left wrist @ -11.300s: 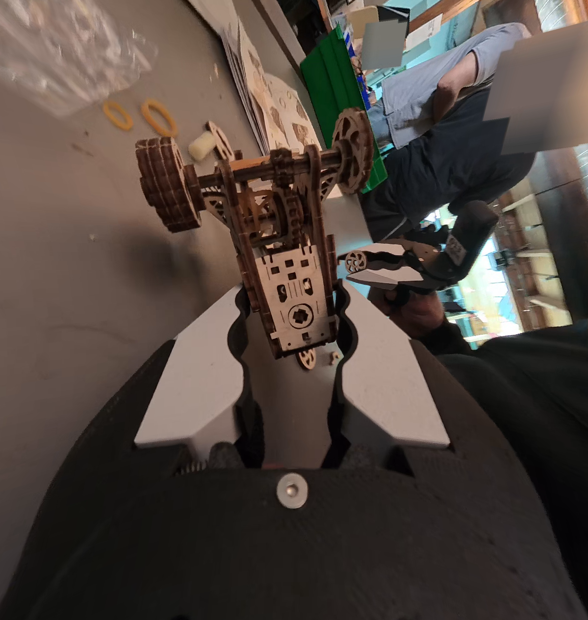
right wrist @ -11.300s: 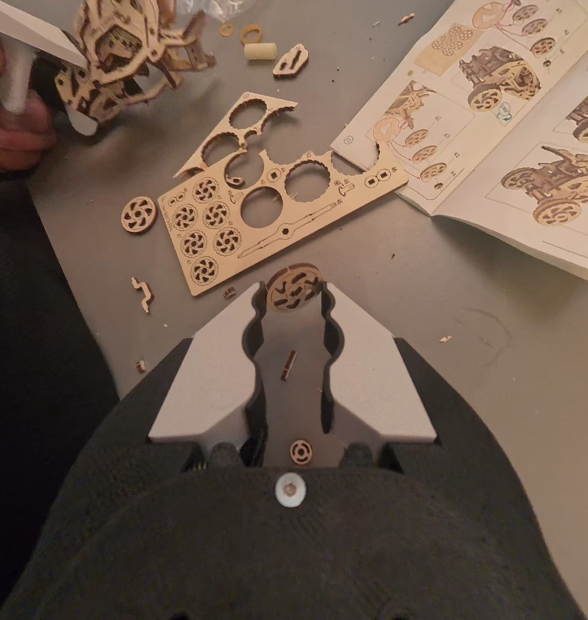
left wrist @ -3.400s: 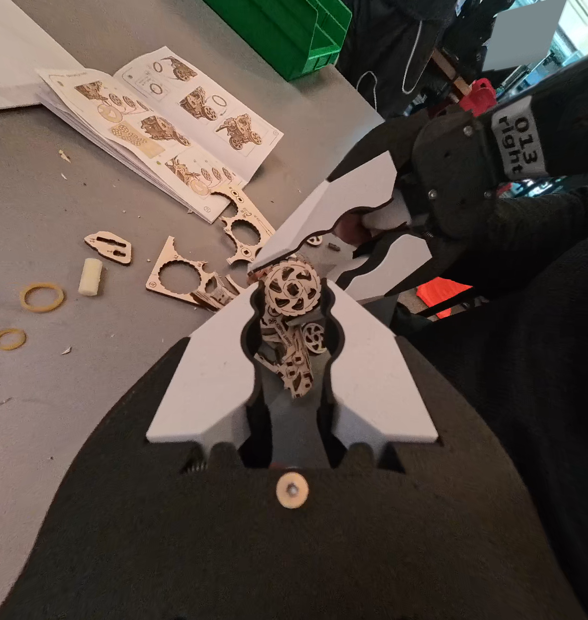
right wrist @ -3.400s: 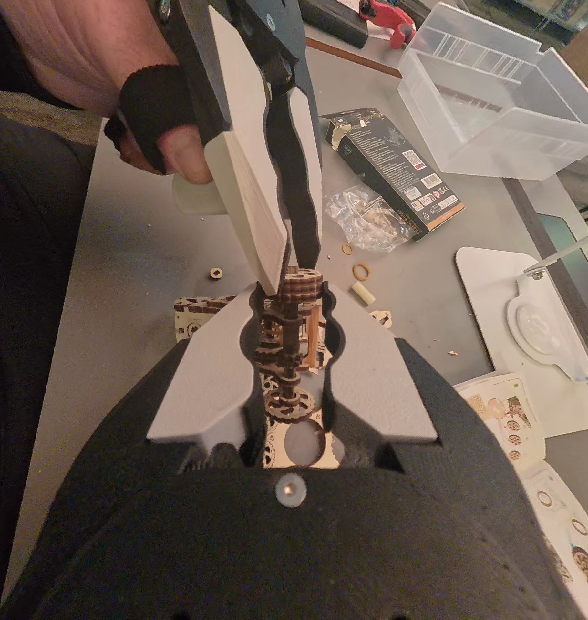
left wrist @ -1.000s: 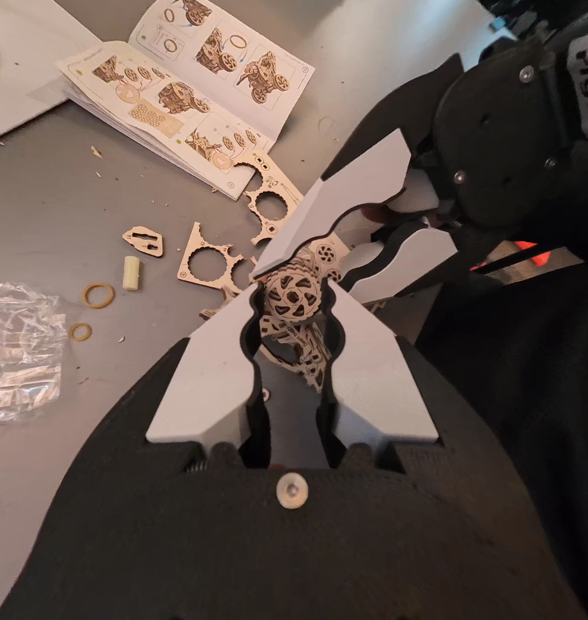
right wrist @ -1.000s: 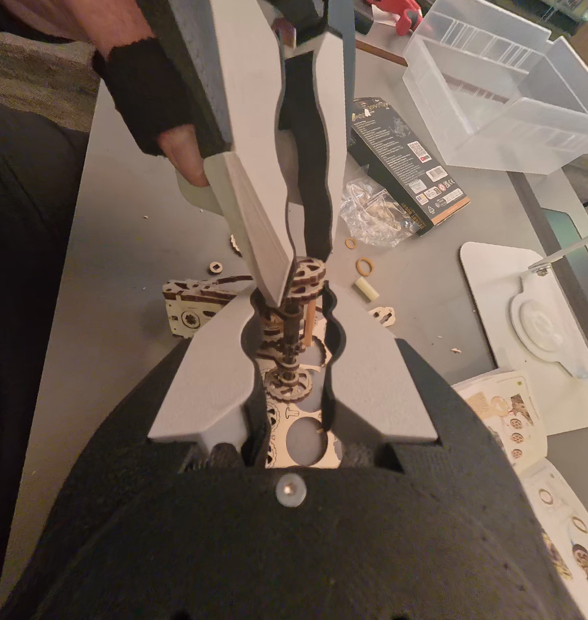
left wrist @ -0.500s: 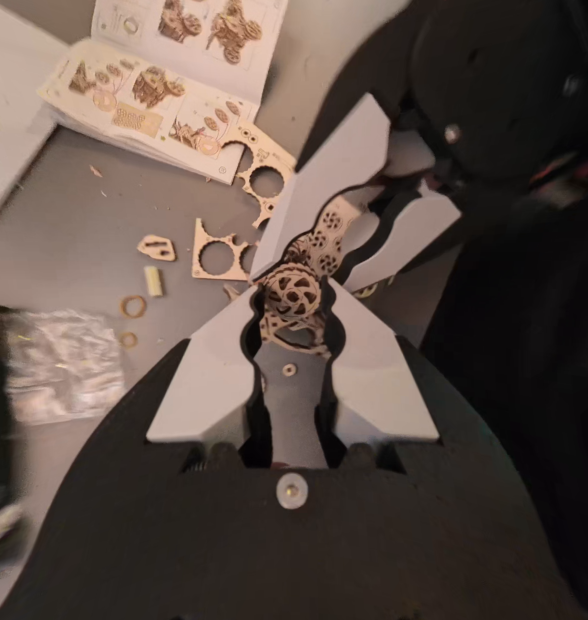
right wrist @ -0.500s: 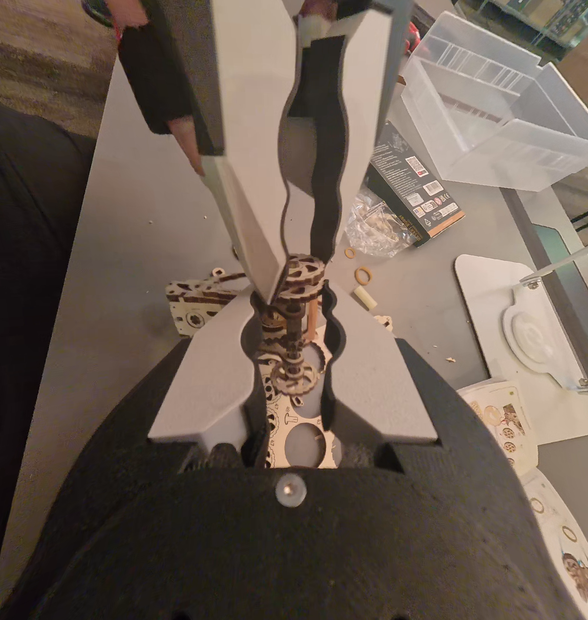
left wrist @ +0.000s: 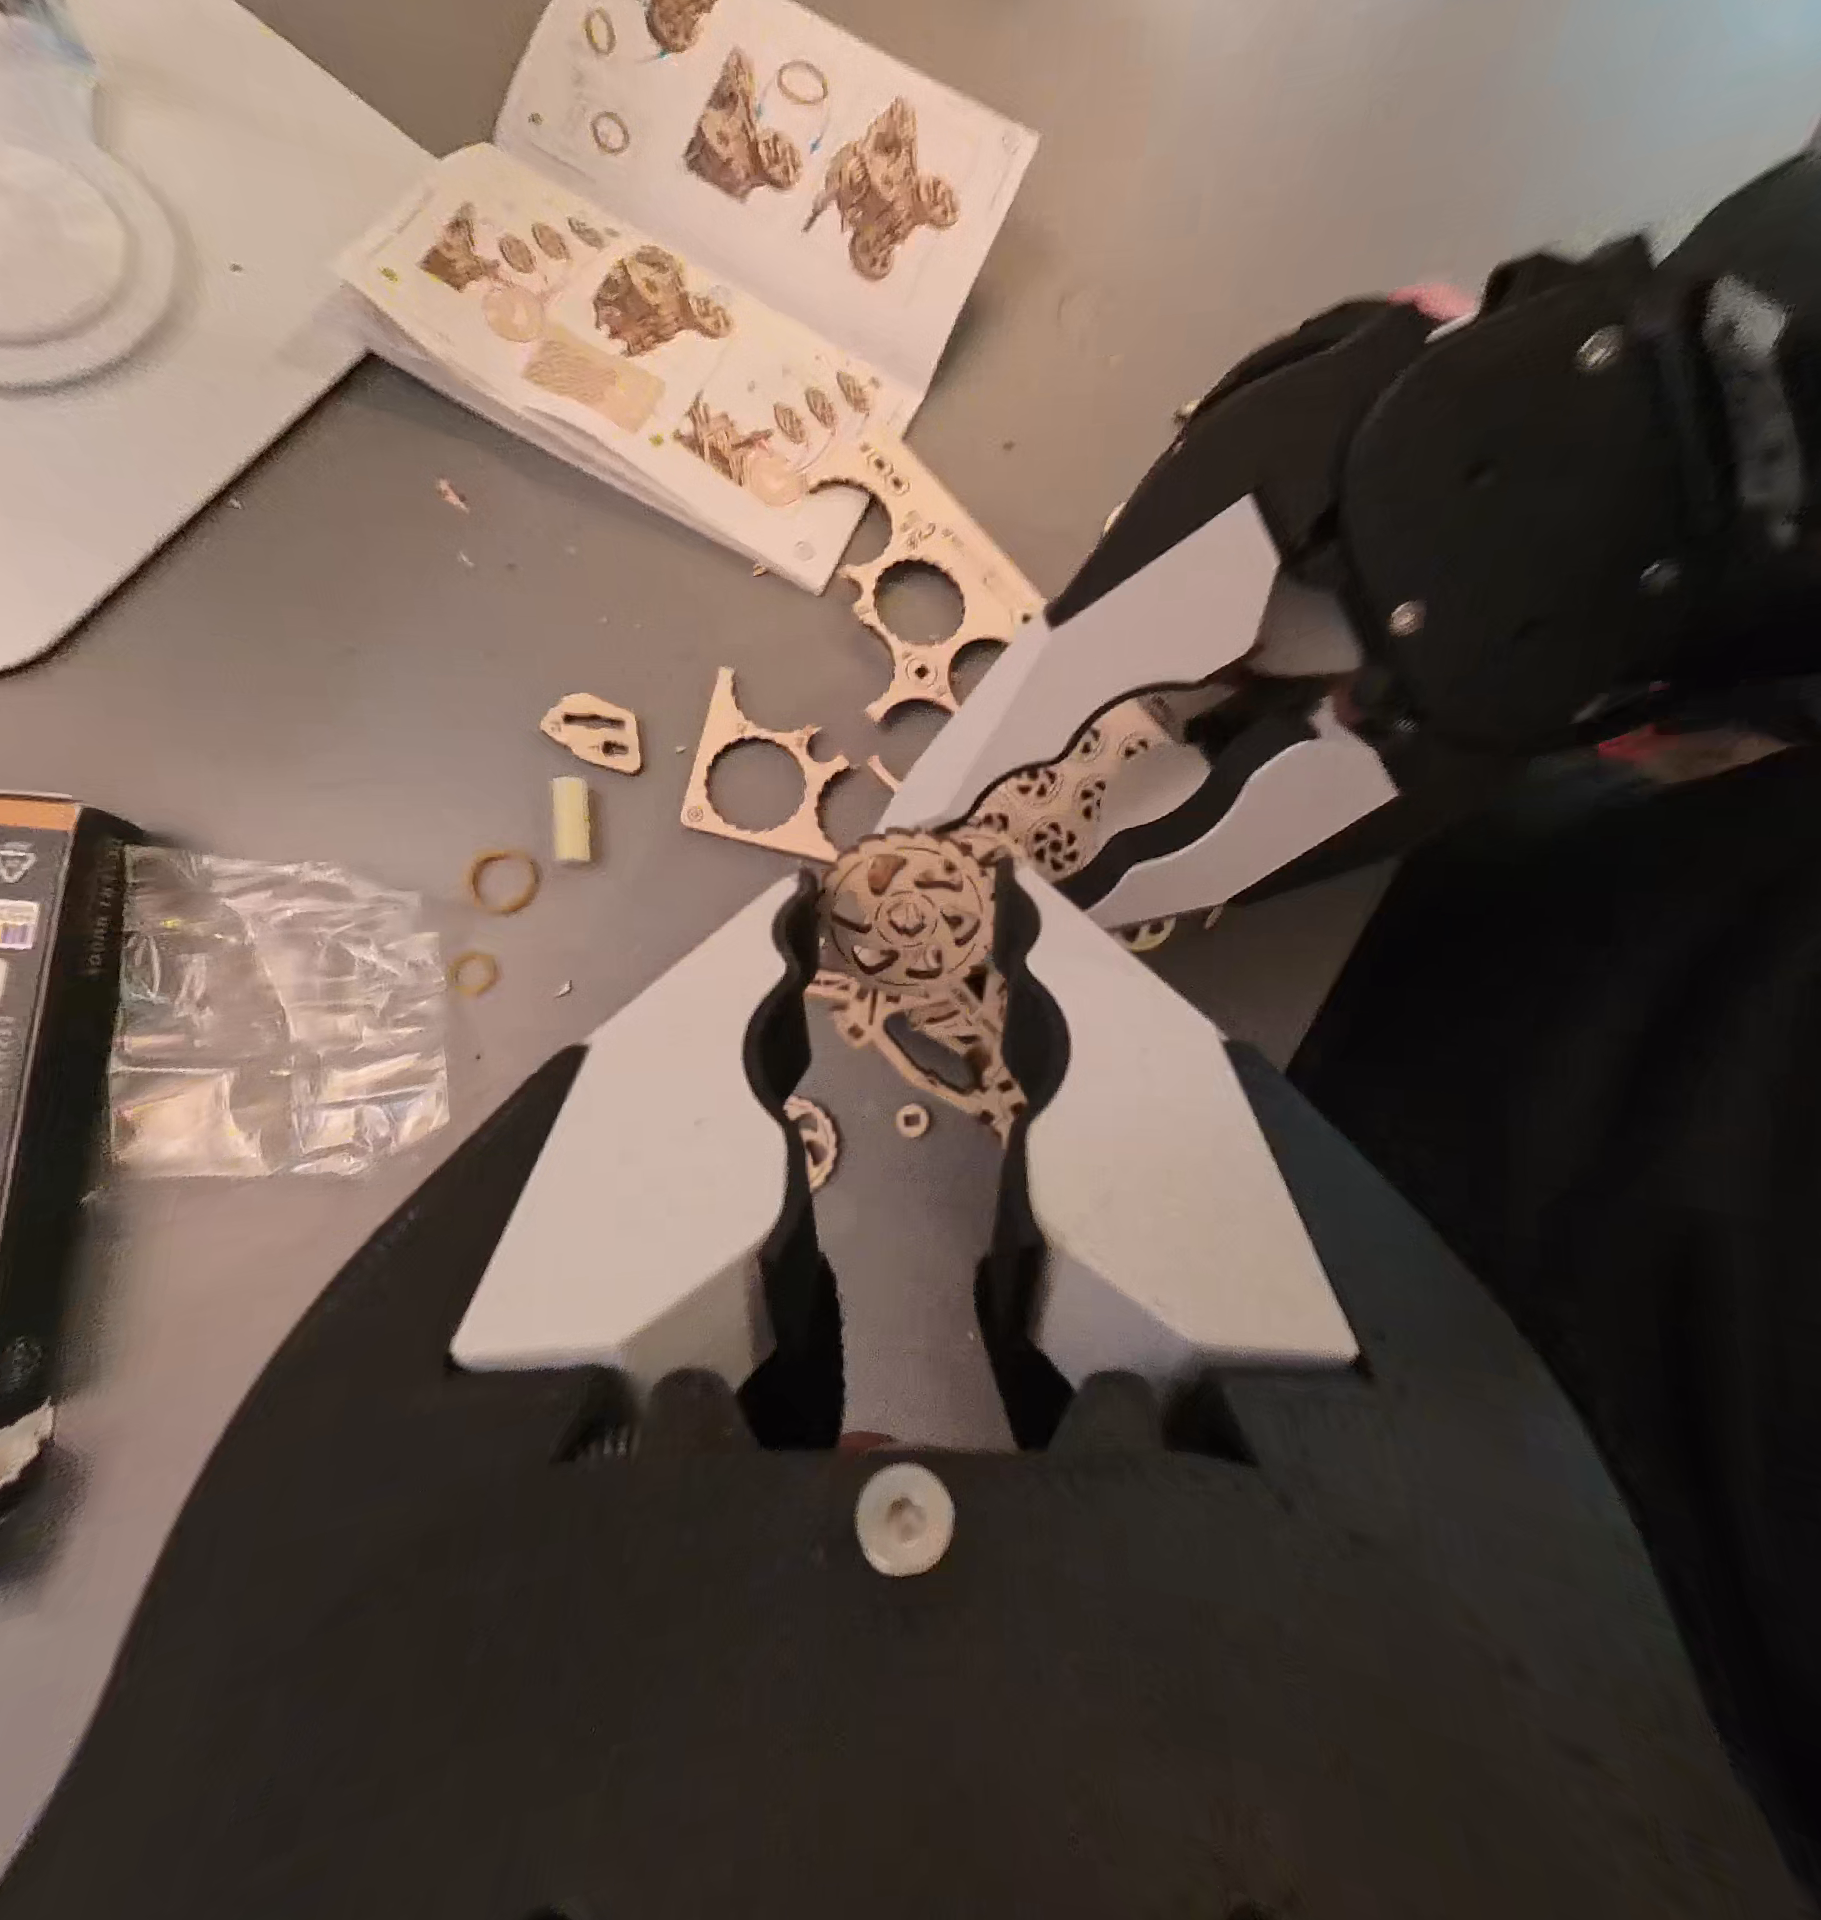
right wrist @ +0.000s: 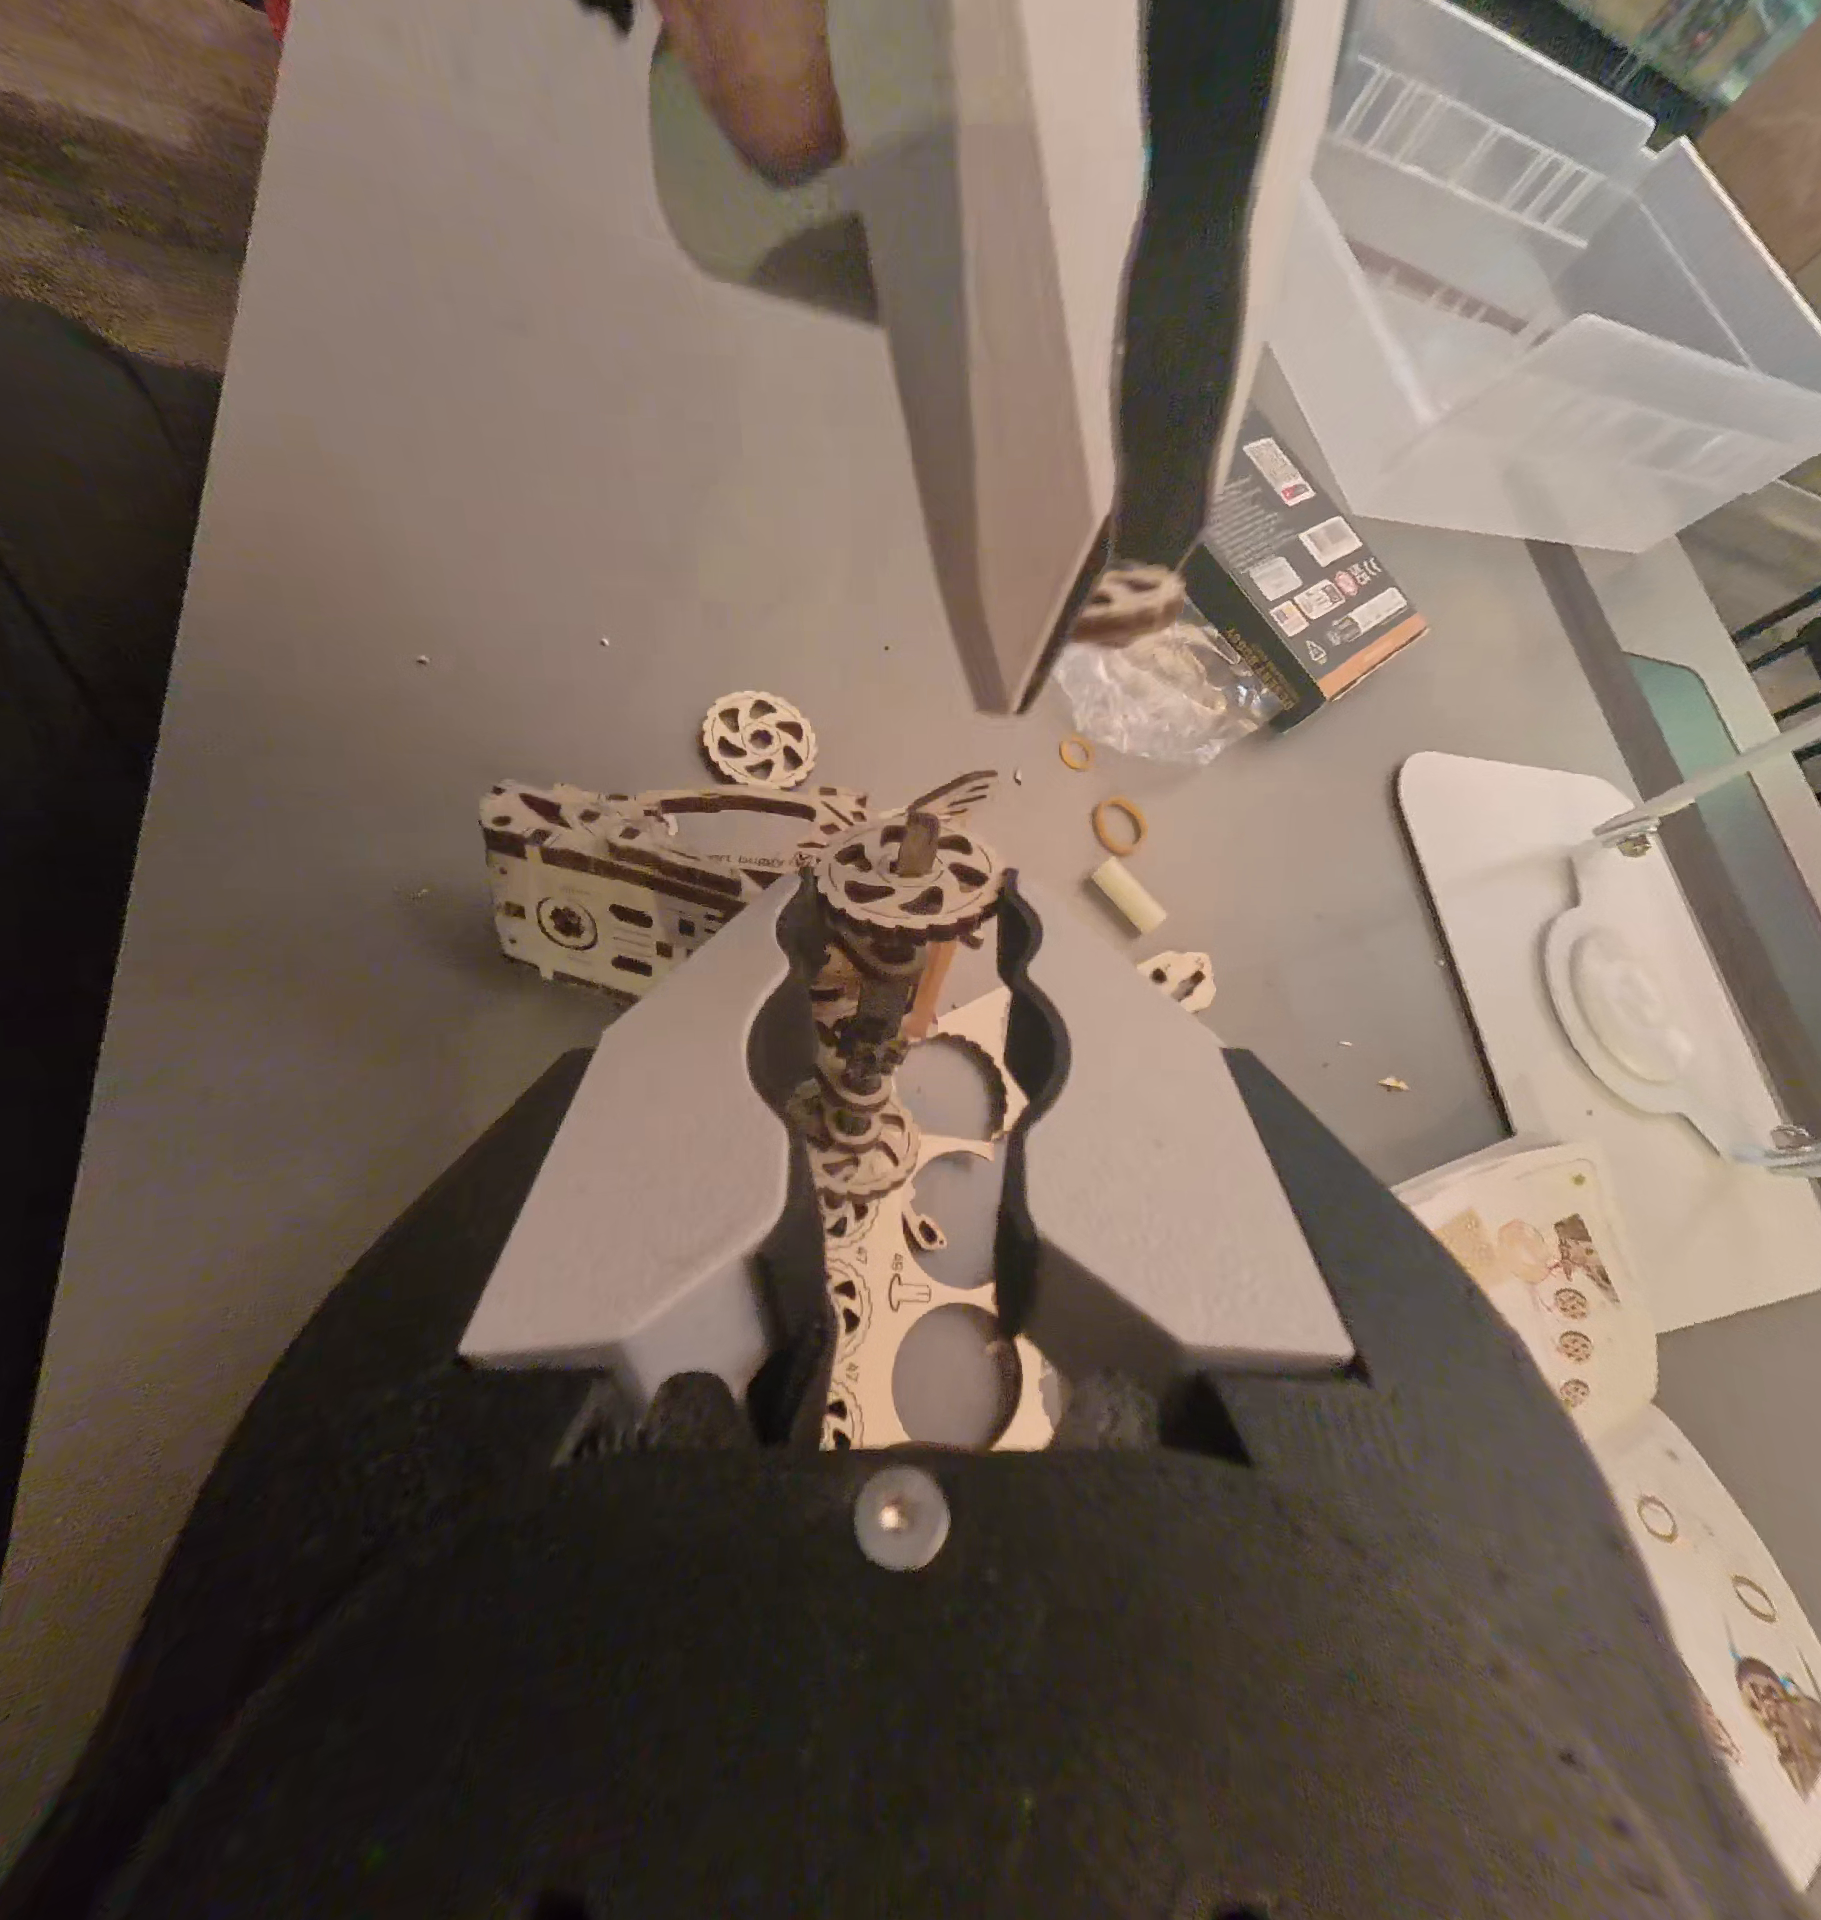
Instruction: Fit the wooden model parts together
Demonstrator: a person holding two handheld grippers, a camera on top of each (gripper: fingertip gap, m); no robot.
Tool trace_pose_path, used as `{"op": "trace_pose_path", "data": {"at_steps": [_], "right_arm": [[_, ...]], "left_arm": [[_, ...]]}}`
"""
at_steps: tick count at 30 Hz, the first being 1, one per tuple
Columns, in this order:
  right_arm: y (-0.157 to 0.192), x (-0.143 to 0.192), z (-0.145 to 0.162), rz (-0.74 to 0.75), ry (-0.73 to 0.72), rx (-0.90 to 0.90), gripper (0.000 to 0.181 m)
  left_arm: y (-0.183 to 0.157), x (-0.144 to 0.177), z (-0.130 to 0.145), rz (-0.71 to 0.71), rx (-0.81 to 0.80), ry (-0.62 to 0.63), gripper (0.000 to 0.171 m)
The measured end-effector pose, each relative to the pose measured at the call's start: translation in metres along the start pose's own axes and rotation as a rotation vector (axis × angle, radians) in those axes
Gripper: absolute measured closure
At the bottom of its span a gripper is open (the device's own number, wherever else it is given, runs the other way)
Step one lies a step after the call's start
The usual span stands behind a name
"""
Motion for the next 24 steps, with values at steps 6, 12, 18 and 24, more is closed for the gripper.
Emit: {"op": "trace_pose_path", "data": {"at_steps": [6, 12, 18, 24], "right_arm": [[-0.006, 0.003, 0.001, -0.023, -0.025, -0.048, 0.143], [-0.018, 0.037, 0.006, -0.096, -0.026, -0.136, 0.115], [-0.022, 0.133, 0.071, -0.138, 0.080, -0.393, 0.122], [0.023, 0.152, 0.134, -0.150, 0.261, -0.430, 0.126]], "left_arm": [[0.020, 0.010, 0.039, -0.007, 0.076, 0.053, 0.141], [0.042, 0.009, 0.085, -0.050, 0.185, 0.053, 0.140], [0.063, 0.004, 0.121, -0.176, 0.166, 0.100, 0.140], [0.067, -0.011, 0.131, -0.222, 0.138, 0.144, 0.121]]}}
Point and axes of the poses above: each gripper's, where its closed fingertips meet, x back along the fingers, z out of its underside, y = z × x across the jaws, the point moved 4 cm from there along x, back along the fingers, and after that the axes turned 2 degrees about x, right-handed, at the moved point
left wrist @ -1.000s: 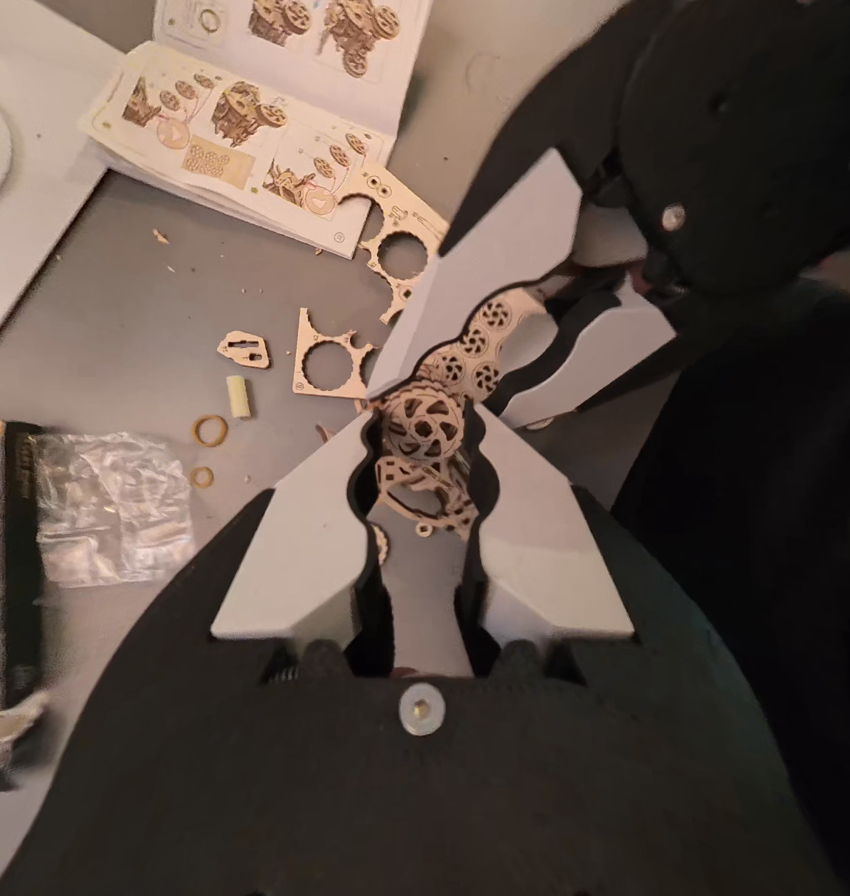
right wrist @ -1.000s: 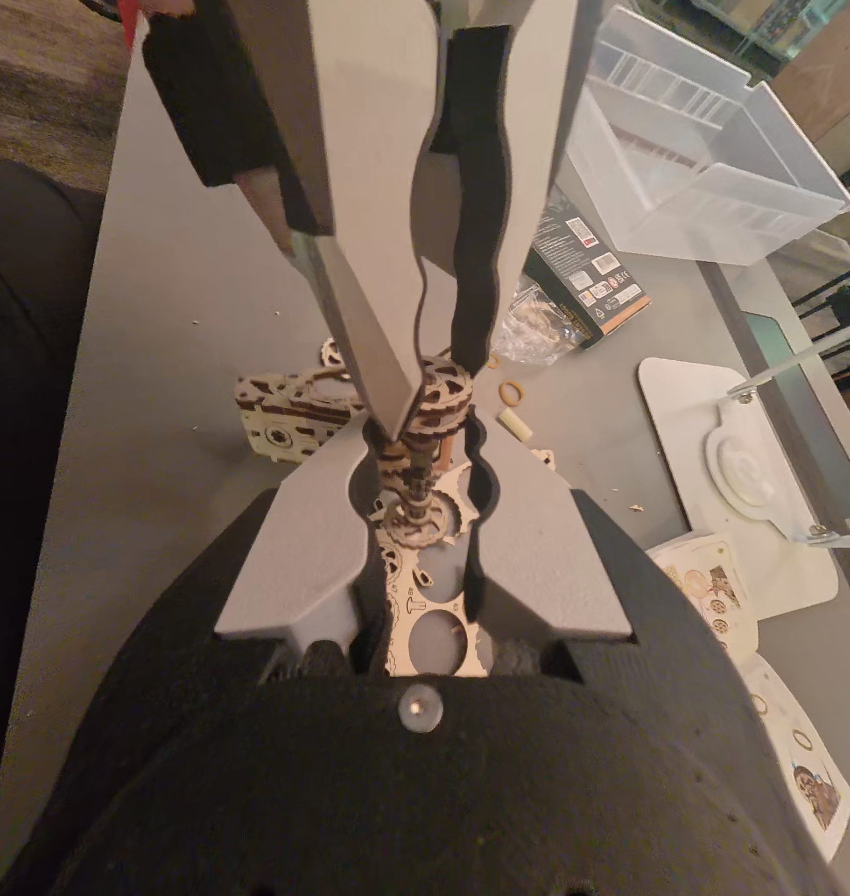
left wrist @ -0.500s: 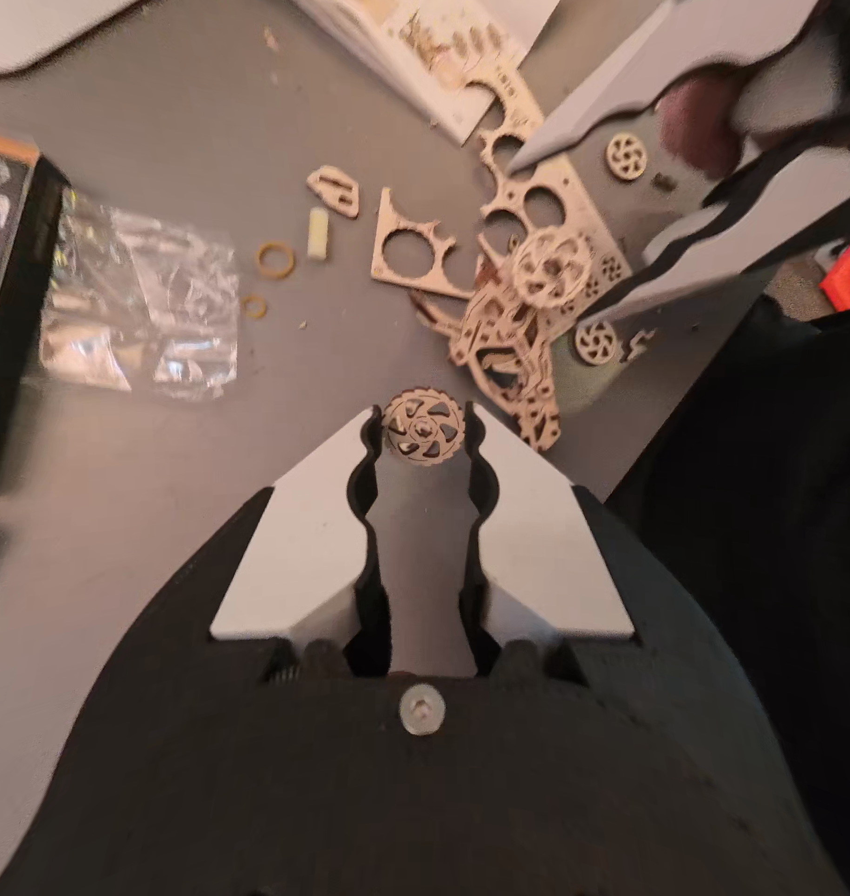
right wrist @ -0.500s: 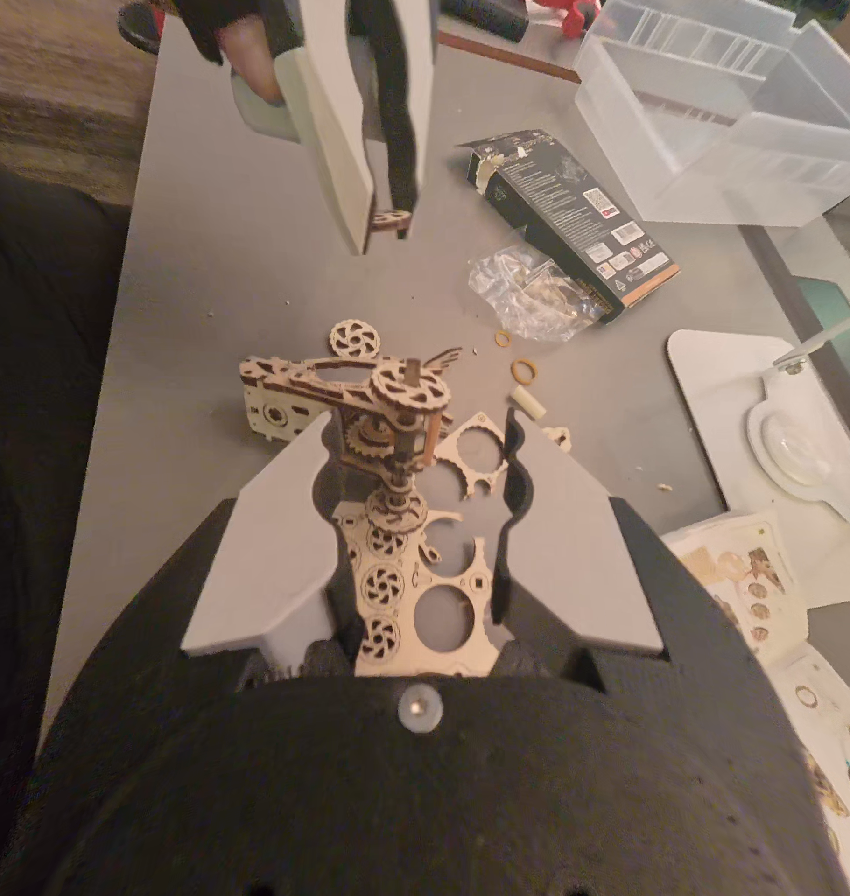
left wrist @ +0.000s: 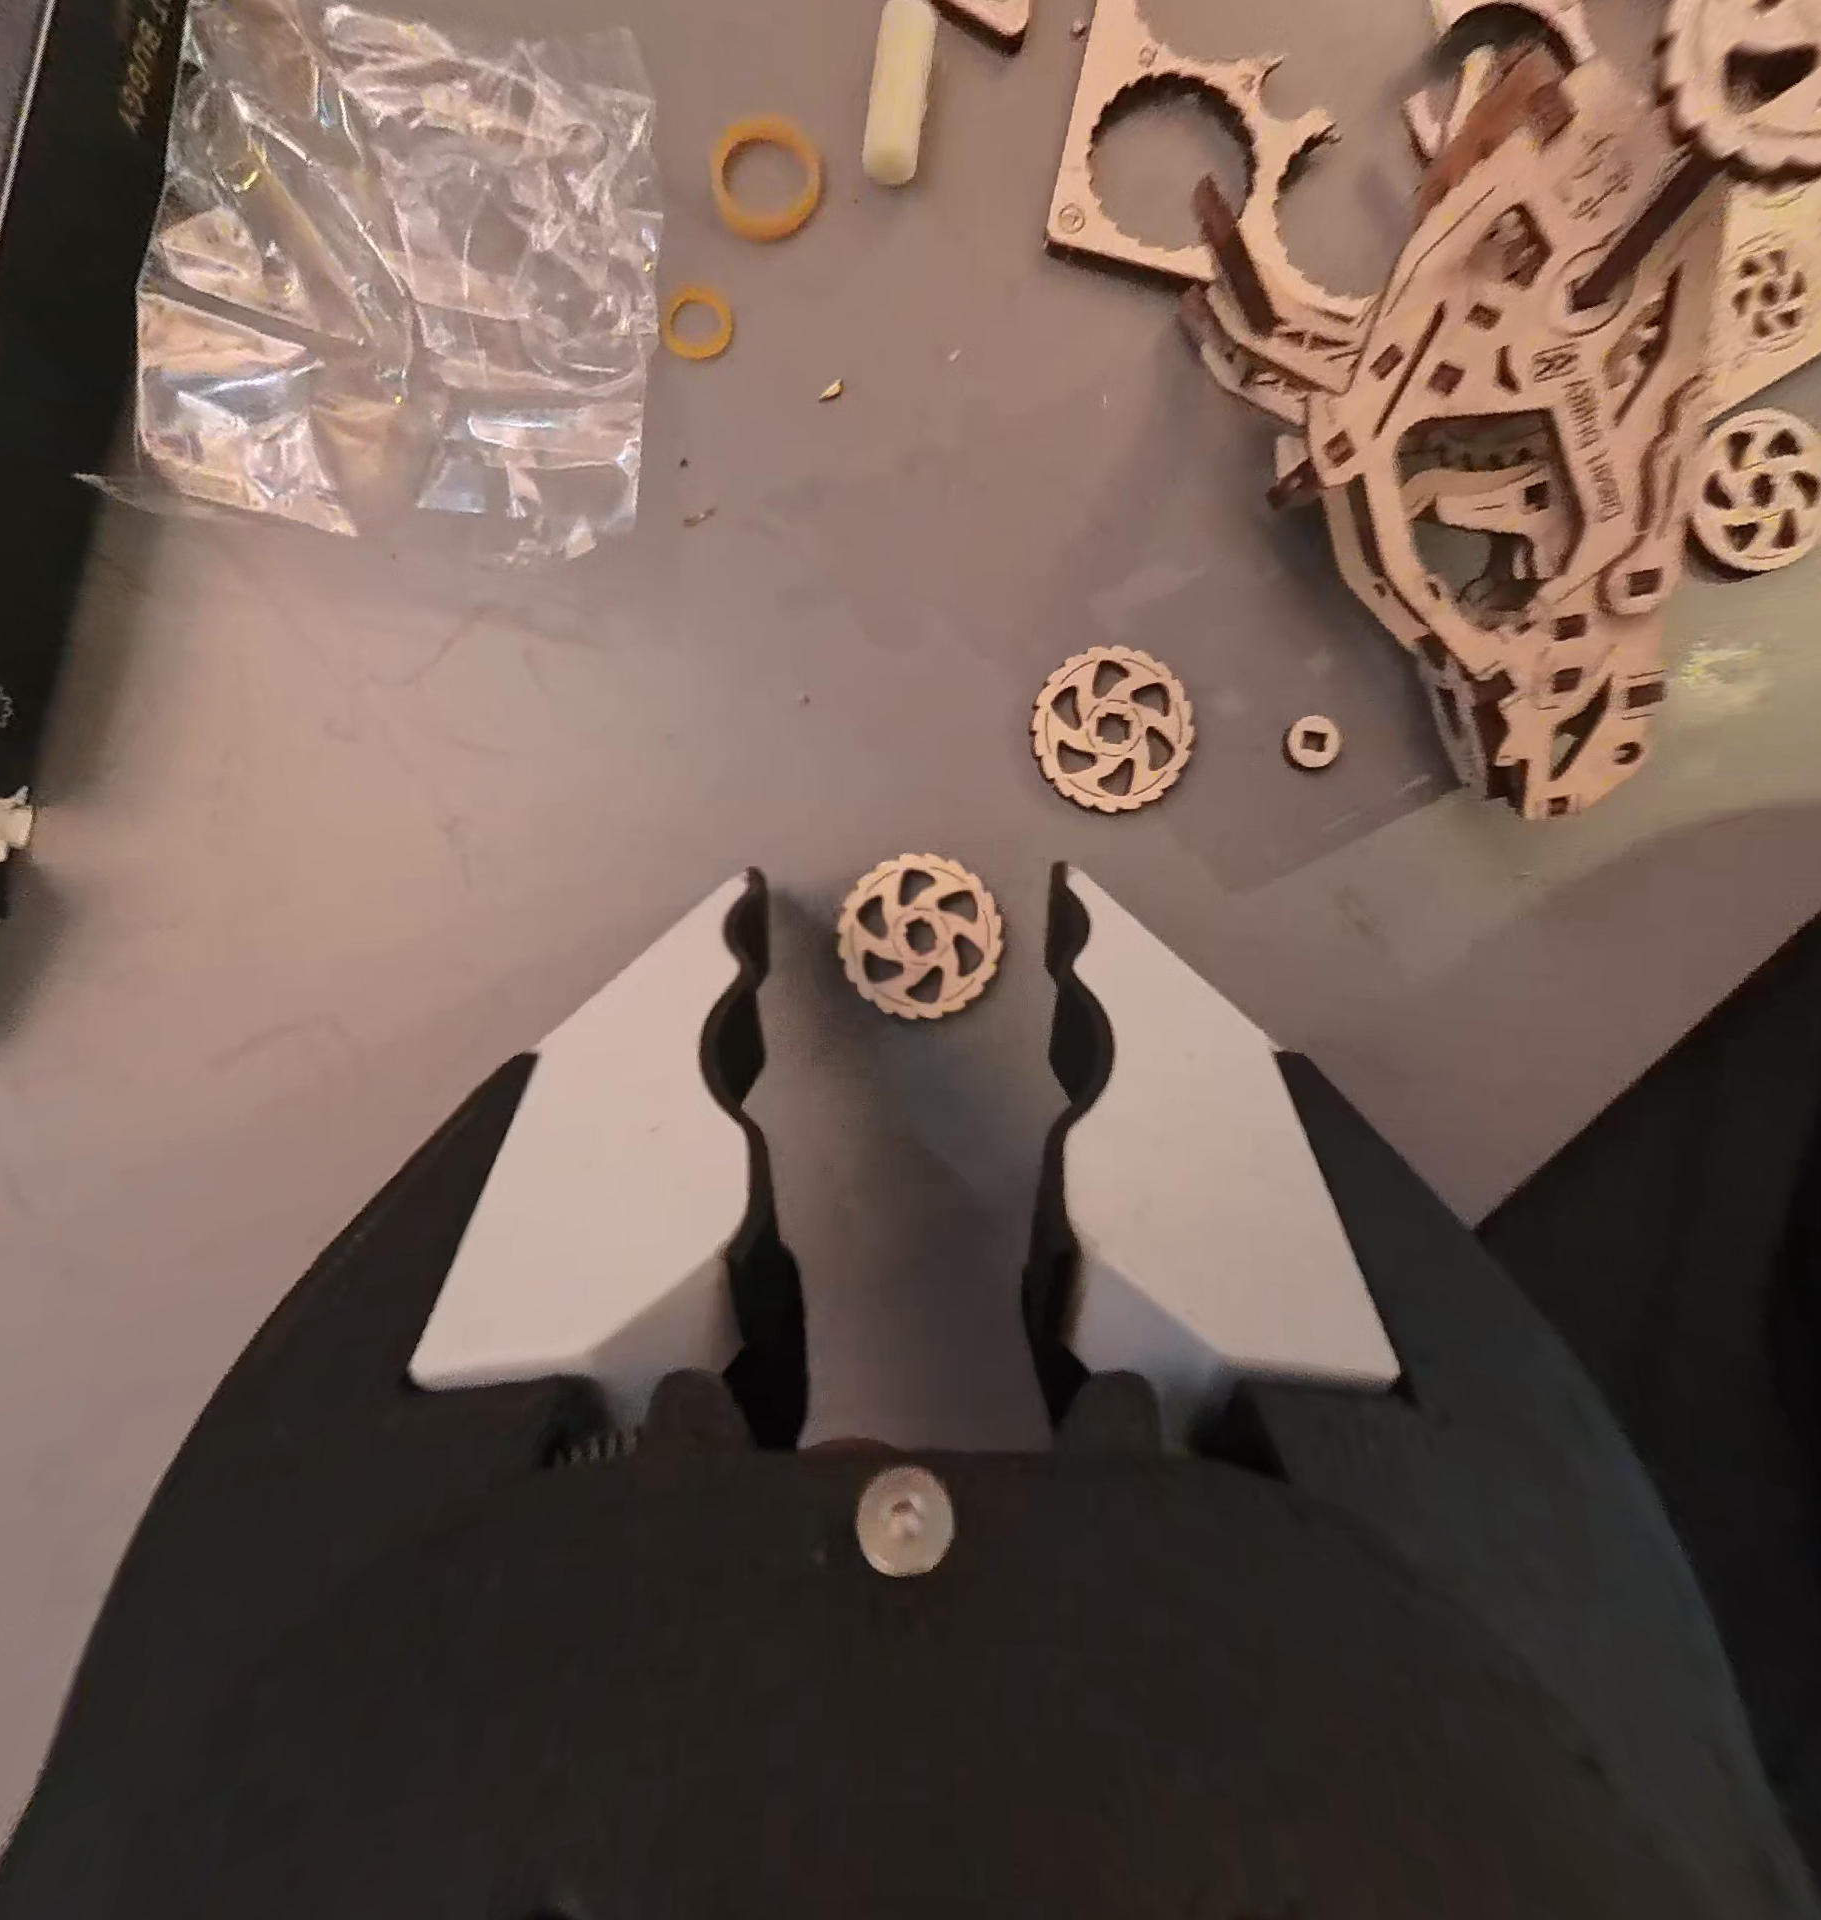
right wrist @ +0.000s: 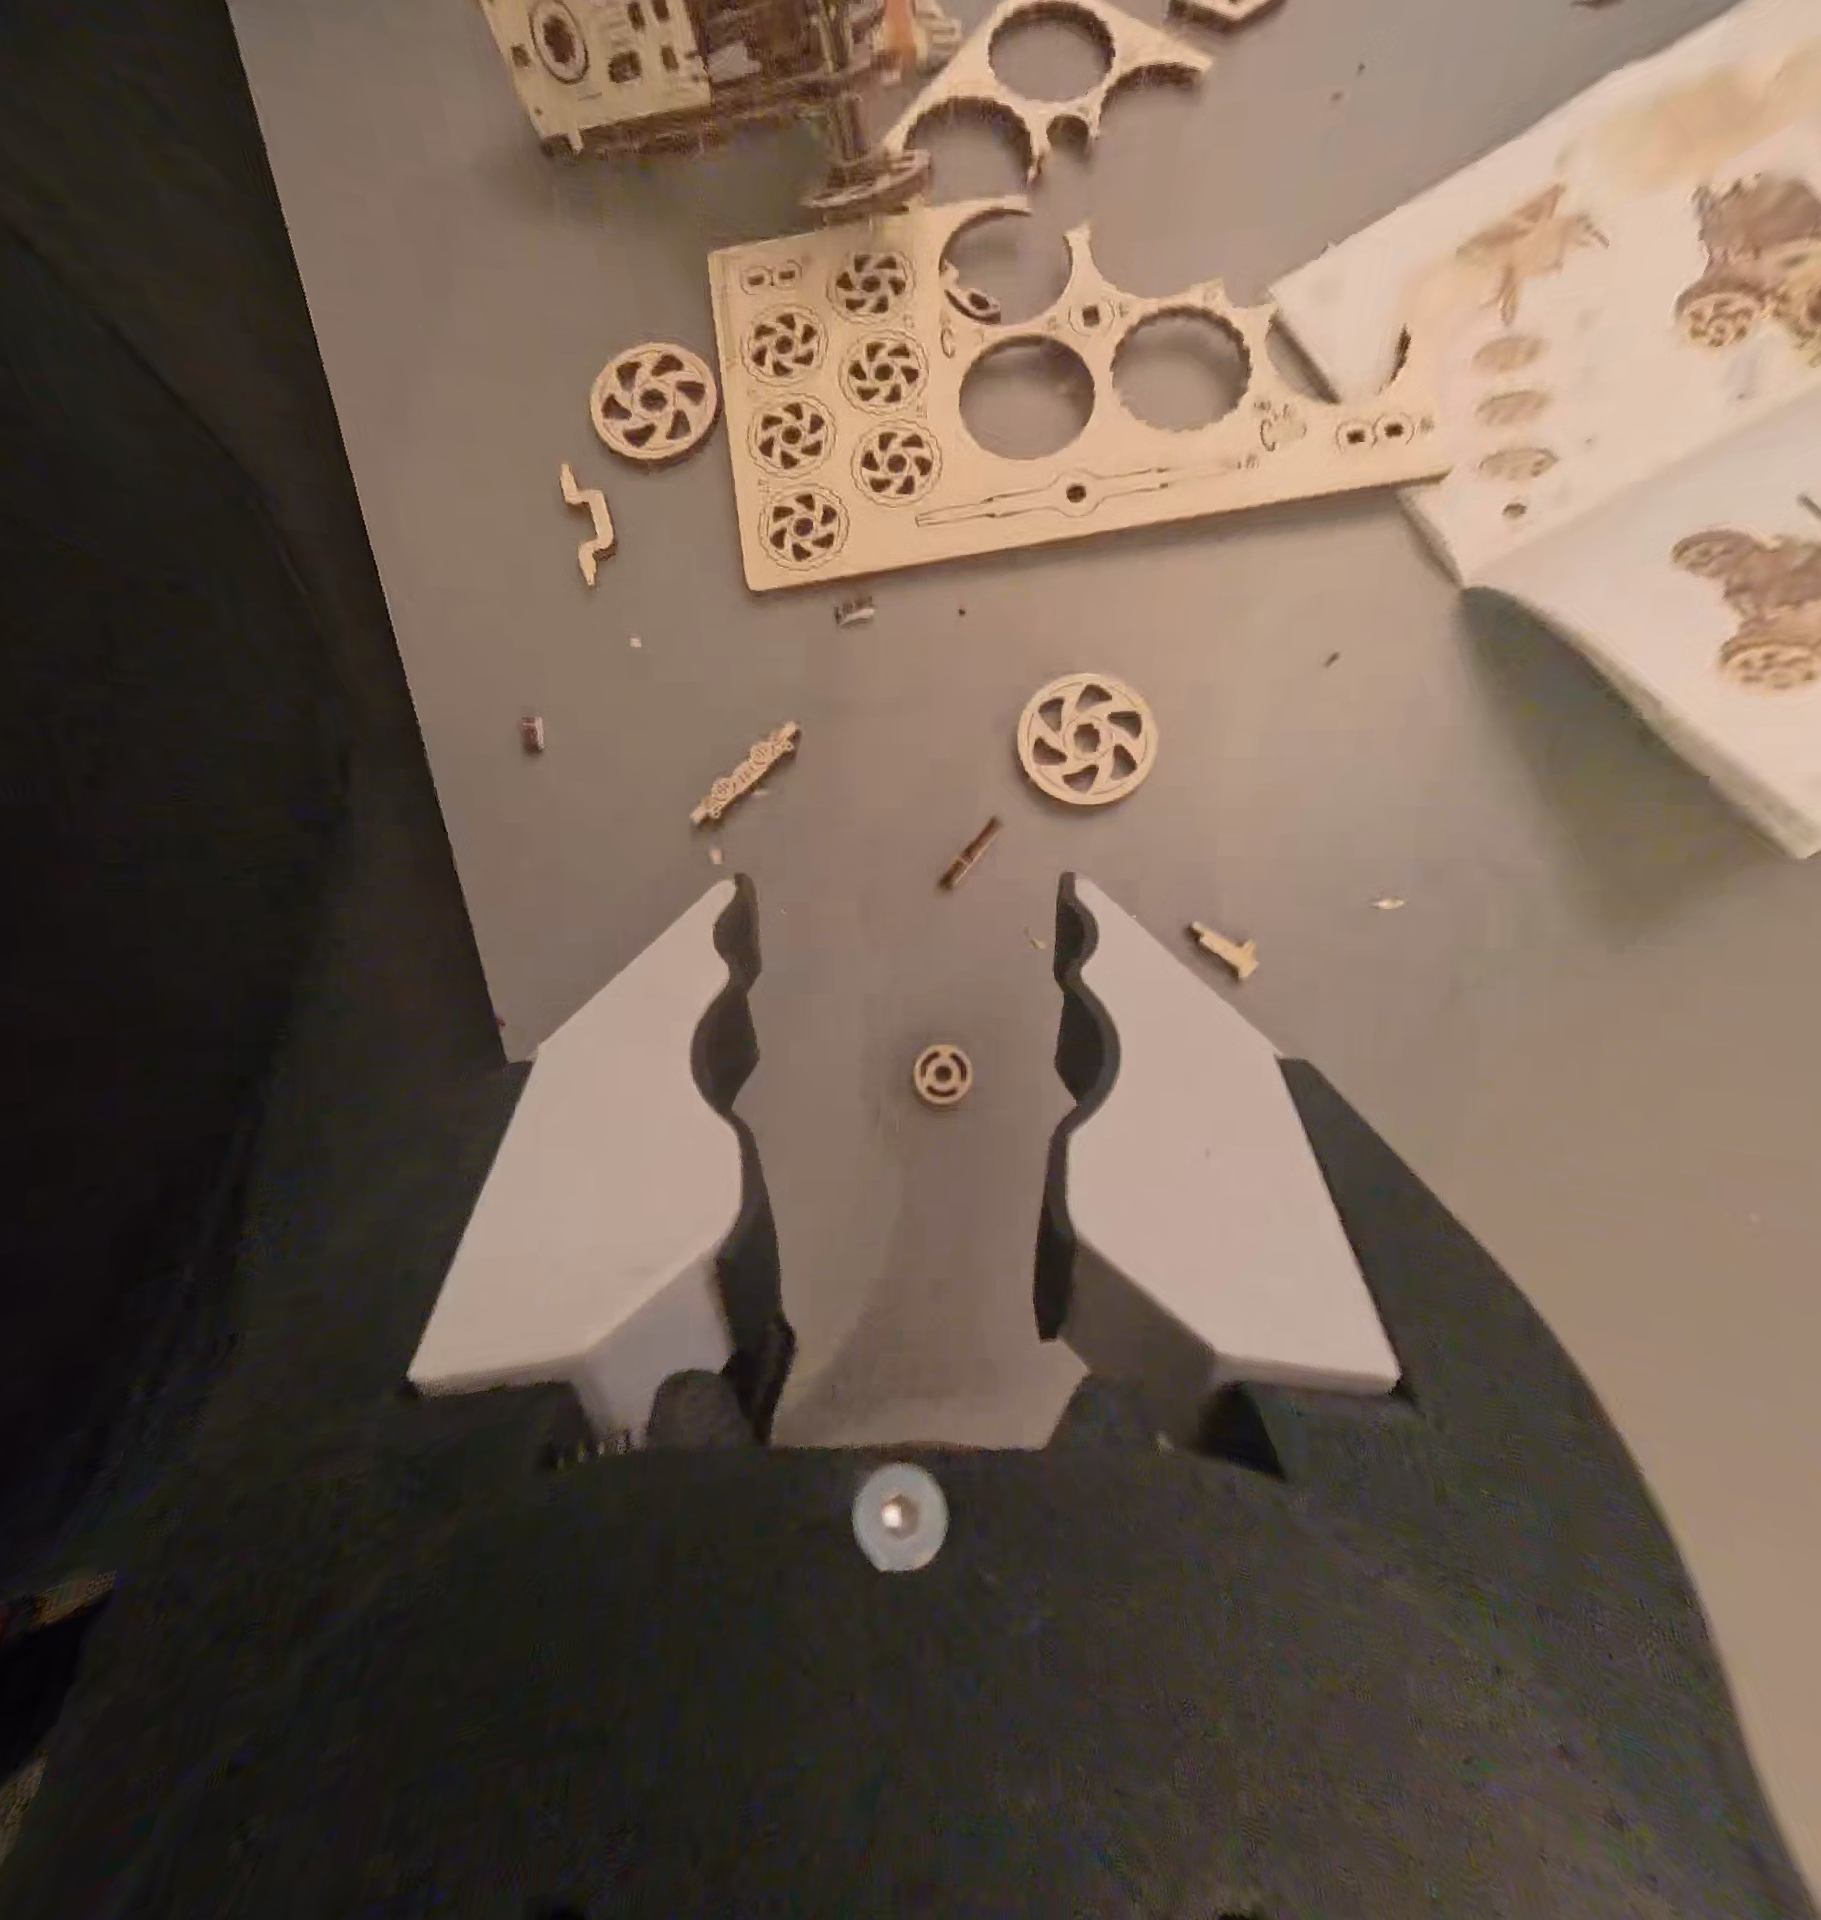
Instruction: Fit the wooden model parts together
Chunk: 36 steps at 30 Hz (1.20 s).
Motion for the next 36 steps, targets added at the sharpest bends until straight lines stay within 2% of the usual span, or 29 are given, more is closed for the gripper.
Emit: {"op": "trace_pose_path", "data": {"at_steps": [3, 5, 8, 10, 12, 17, 19, 22, 27, 31, 36], "right_arm": [[-0.007, -0.013, -0.005, 0.067, -0.022, -0.021, 0.131], [-0.016, -0.024, -0.015, 0.093, -0.034, -0.020, 0.131], [-0.030, -0.044, -0.008, 0.093, 0.055, -0.061, 0.132], [-0.034, -0.047, -0.013, 0.076, 0.014, -0.085, 0.138], [-0.035, -0.049, -0.014, 0.076, 0.013, -0.071, 0.152], [-0.037, -0.046, -0.023, 0.082, -0.012, -0.047, 0.152], [-0.032, -0.038, -0.044, 0.071, -0.069, -0.016, 0.152], [-0.019, -0.033, -0.092, 0.038, -0.135, 0.072, 0.153], [0.005, -0.050, -0.166, -0.056, -0.192, 0.229, 0.152], [0.017, -0.072, -0.189, -0.136, -0.126, 0.304, 0.152], [0.020, -0.083, -0.197, -0.151, -0.068, 0.315, 0.153]], "left_arm": [[-0.002, -0.001, -0.001, 0.008, 0.021, -0.010, 0.111], [-0.005, 0.004, -0.004, 0.003, 0.014, -0.024, 0.111], [-0.011, 0.013, -0.009, -0.010, 0.006, -0.056, 0.111], [-0.016, 0.019, -0.011, -0.011, 0.013, -0.086, 0.112], [-0.021, 0.024, -0.013, 0.000, 0.026, -0.120, 0.113], [-0.032, 0.028, -0.020, 0.033, 0.029, -0.167, 0.113], [-0.039, 0.032, -0.027, 0.055, 0.023, -0.202, 0.114], [-0.053, 0.036, -0.038, 0.115, 0.026, -0.274, 0.115], [-0.072, 0.035, -0.053, 0.216, 0.005, -0.380, 0.121], [-0.081, 0.033, -0.059, 0.232, -0.074, -0.406, 0.124], [-0.088, 0.043, -0.071, 0.287, -0.144, -0.490, 0.129]]}}
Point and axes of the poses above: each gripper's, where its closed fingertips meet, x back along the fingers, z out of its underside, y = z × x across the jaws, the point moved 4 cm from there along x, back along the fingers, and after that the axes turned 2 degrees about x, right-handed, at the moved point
